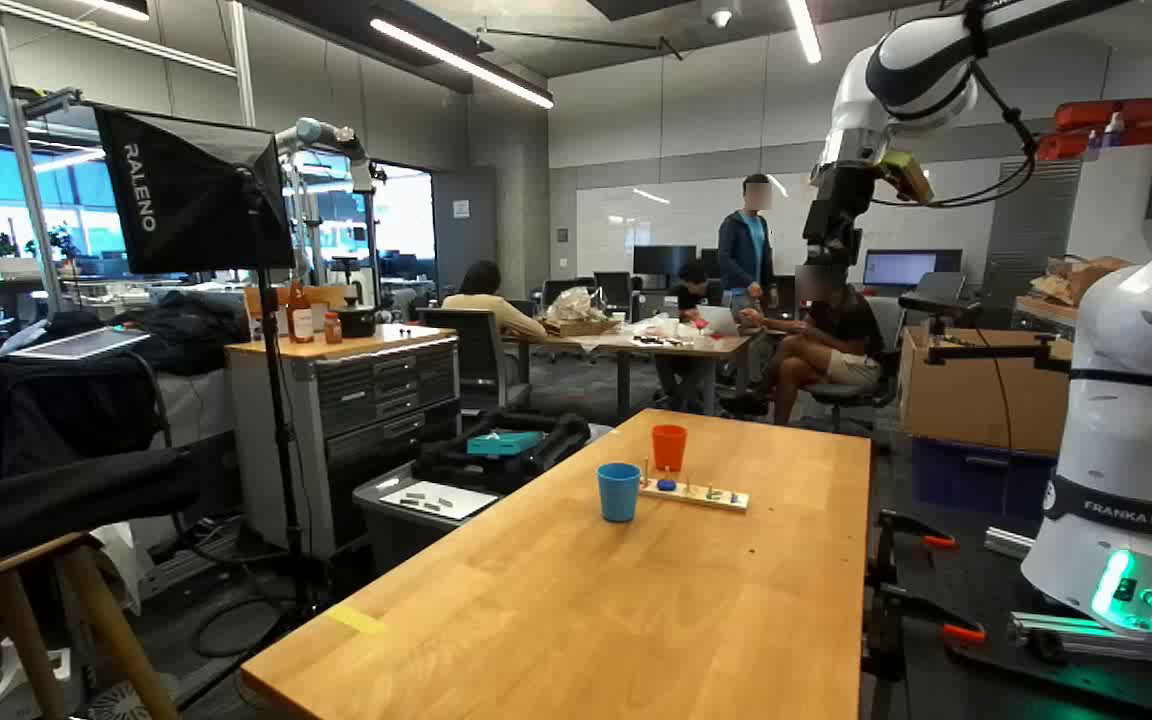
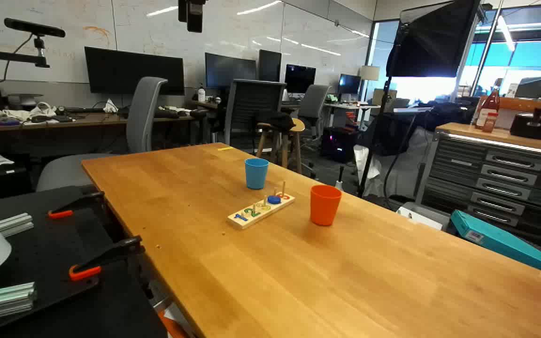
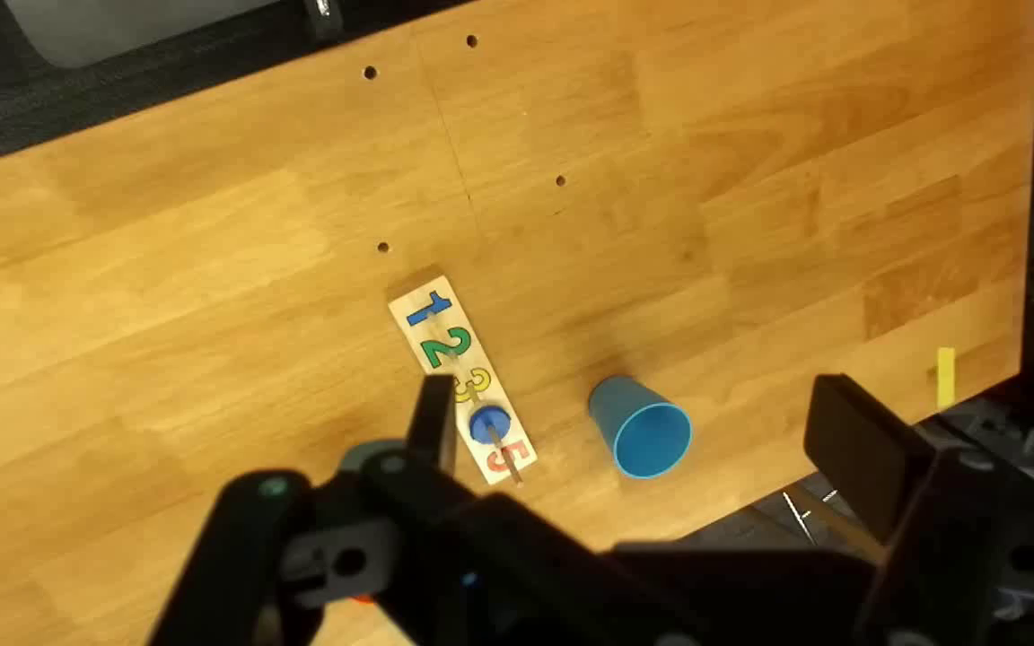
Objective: Stack the blue cup on top of the orange cup
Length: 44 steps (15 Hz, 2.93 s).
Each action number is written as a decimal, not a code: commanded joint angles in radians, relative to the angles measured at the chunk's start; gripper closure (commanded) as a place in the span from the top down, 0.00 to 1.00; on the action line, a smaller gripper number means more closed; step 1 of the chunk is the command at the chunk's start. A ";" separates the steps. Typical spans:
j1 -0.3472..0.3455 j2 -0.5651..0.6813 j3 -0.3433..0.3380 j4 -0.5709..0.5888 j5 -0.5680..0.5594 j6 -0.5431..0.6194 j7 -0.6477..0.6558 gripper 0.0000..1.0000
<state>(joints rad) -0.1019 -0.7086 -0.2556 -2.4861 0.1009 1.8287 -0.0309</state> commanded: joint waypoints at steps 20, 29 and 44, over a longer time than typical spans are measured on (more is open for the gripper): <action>0.096 0.702 0.432 0.137 -0.244 0.565 0.351 1.00; 0.239 1.217 0.286 0.621 -0.402 0.532 0.512 1.00; 0.301 1.407 0.220 0.779 -0.303 0.447 0.476 0.49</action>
<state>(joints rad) 0.1907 0.7045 -0.0047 -1.7157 -0.2366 2.3119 0.4566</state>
